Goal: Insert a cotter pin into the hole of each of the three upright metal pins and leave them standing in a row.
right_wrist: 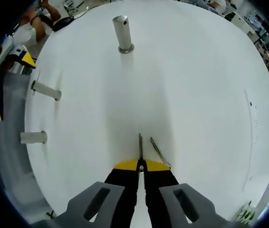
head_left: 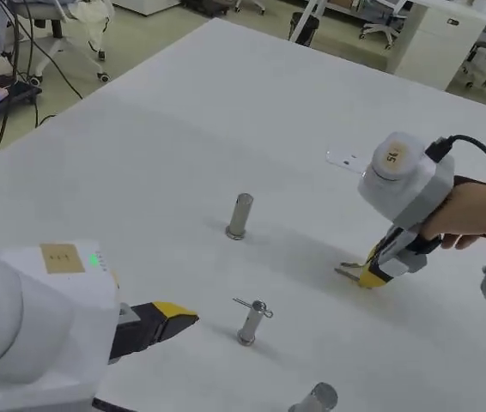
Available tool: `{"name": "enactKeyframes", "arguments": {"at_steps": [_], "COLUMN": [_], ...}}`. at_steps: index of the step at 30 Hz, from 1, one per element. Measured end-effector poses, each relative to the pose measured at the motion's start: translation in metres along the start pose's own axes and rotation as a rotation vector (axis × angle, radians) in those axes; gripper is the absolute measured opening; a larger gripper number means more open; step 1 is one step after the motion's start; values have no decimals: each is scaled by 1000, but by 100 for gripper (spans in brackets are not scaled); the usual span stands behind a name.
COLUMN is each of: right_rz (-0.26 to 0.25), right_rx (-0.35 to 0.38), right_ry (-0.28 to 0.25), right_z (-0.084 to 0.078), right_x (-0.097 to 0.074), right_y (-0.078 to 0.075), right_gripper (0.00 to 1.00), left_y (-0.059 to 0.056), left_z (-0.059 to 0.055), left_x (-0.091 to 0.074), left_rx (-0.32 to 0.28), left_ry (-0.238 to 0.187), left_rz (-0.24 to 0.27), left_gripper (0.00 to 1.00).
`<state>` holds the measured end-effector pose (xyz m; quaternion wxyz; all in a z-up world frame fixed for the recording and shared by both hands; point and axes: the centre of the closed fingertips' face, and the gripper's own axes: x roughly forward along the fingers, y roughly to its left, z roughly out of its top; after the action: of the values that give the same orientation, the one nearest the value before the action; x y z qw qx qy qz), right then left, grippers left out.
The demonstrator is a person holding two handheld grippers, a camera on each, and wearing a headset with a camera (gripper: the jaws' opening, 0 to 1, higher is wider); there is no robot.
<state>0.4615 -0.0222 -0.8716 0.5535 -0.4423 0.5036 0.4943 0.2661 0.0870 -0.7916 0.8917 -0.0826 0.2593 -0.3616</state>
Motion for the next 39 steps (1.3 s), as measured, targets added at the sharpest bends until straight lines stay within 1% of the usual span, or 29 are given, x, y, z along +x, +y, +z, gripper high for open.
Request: {"name": "enactKeyframes", "arguments": {"at_steps": [1,2,4,7,9,14,17,20,21,23,25,26,27,30,32,34,37,39], "right_rz": [-3,-6,-12,-10,-8,6,16,17,18,16,2,-11,-16,-24,-21,-19,-24,-24], "right_rx": [10,5,-26,-62,-68,-54,-39,-1,-2,-10,-51,-86,-95,-102,-73,-67,-54,1], "right_ry": [12,28,61,90,90,83,68,58,56,58,76,91,96,111,112,107,96,84], "right_z": [0,0,-1,-1,-2,-3,-3,-3,-3,-3,-2,-2,-2,-3,-3,-4,-3,-3], "right_x": [0,0,0,0,0,-1,-1,-1,-1,-1,0,-1,0,3,3,3,3,3], "right_y": [0,0,0,1,0,-1,-1,-1,-1,-2,-1,-1,0,-7,-10,-9,-9,-10], "right_gripper": [4,4,4,4,4,5,5,4,4,4,4,4,4,4,3,3,3,3], "left_y": [0,0,0,0,0,-1,-1,-2,-2,-3,-2,-2,-2,-2,-3,-4,-6,-7], "left_z": [0,-1,-4,-4,-3,-3,-4,-5,-5,-5,-4,-5,-5,-5,-6,-6,-5,-4], "left_x": [0,0,0,0,1,1,1,2,2,1,1,0,0,0,0,0,-2,-2], "left_rx": [-1,0,15,7,1,3,2,1,1,-2,-4,-4,-6,-13,-16,-15,-12,-12], "left_ry": [-2,0,10,11,6,10,13,20,19,17,17,18,20,23,34,39,34,33], "left_rz": [-2,-6,-6,-8,-10,-14,-15,-17,-18,-18,-16,-15,-14,-16,-22,-20,-21,-20], "left_gripper": [77,76,77,77,77,76,76,75,75,75,75,75,74,73,73,73,73,73]}}
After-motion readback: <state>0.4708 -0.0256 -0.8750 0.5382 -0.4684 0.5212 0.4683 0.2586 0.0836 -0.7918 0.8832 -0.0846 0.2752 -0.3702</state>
